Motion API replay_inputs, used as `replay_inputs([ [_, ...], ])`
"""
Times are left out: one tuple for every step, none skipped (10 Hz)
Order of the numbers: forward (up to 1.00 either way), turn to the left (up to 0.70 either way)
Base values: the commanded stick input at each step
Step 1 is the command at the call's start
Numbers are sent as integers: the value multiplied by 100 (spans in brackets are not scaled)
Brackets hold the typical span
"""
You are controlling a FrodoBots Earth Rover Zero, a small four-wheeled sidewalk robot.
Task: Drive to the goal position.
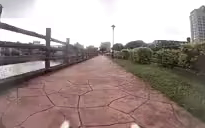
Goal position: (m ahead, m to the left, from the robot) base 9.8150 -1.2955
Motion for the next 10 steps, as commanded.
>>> replay_inputs([
  [70,0],
  [70,0],
  [70,0],
  [70,0],
  [70,0],
  [70,0],
  [70,0],
  [70,0],
  [70,0],
  [70,0],
])
